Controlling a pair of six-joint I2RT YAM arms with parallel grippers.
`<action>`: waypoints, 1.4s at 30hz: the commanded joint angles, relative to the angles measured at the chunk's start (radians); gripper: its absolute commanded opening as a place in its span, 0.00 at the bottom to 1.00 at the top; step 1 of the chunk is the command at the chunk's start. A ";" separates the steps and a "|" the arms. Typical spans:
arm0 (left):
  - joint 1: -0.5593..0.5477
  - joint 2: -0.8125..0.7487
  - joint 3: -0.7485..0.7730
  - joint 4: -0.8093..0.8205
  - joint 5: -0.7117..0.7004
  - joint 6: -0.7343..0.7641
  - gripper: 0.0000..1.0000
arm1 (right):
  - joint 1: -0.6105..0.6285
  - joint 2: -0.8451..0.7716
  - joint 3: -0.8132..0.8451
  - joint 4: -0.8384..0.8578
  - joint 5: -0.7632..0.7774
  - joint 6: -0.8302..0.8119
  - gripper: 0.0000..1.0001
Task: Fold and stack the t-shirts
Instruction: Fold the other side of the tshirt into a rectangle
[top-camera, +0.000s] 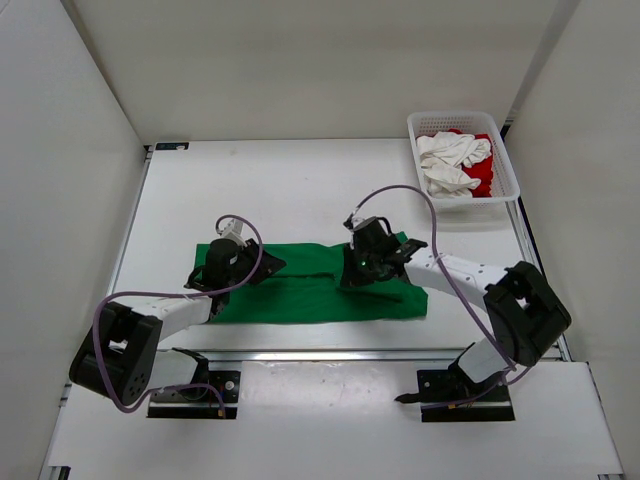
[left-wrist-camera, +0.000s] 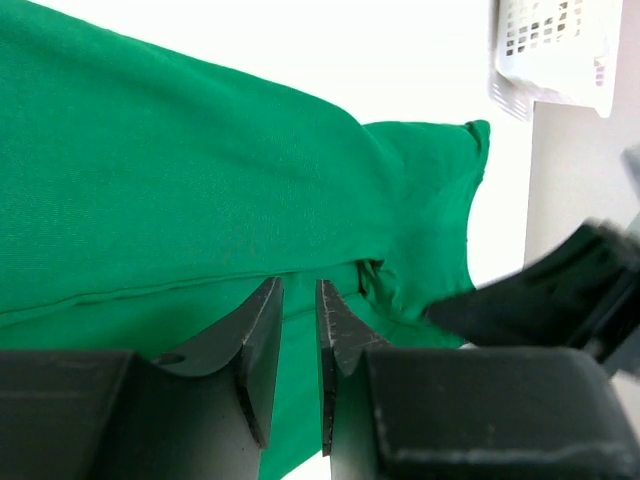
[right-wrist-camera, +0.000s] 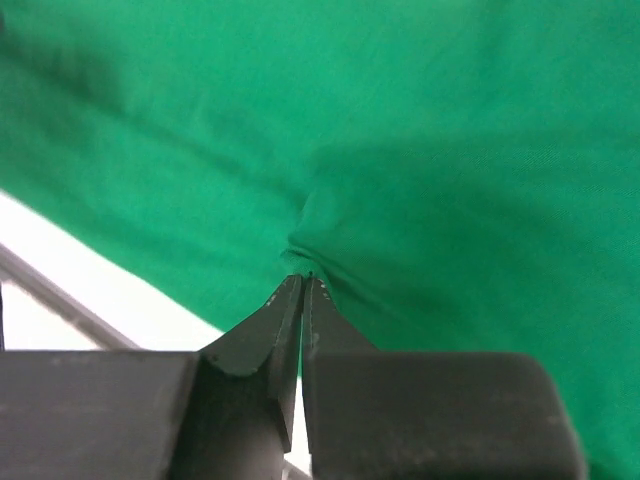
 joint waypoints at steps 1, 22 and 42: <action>-0.003 -0.015 -0.001 0.026 0.016 -0.010 0.30 | 0.065 -0.050 -0.036 -0.064 0.057 0.066 0.00; 0.082 0.099 0.091 0.021 0.078 -0.030 0.31 | -0.338 -0.234 -0.181 0.106 -0.014 0.041 0.03; 0.368 0.308 -0.014 0.195 0.221 -0.159 0.29 | -0.670 0.052 -0.227 0.465 -0.269 0.104 0.03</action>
